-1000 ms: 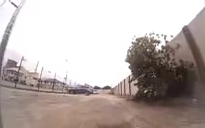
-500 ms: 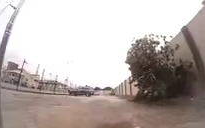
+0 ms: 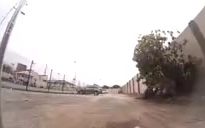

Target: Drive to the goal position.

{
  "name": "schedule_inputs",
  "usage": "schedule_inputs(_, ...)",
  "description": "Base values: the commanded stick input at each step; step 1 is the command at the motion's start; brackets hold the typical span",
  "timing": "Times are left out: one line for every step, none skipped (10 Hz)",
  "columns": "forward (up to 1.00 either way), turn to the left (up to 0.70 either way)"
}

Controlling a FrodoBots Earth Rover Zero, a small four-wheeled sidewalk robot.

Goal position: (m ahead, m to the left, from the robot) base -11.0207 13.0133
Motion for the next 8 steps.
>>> schedule_inputs(0.05, 0.05)
schedule_inputs(0.05, 0.05)
schedule_inputs(0.05, 0.05)
schedule_inputs(0.05, 0.05)
schedule_inputs(0.05, 0.05)
schedule_inputs(0.05, 0.05)
schedule_inputs(0.05, 0.05)
schedule_inputs(0.05, 0.05)
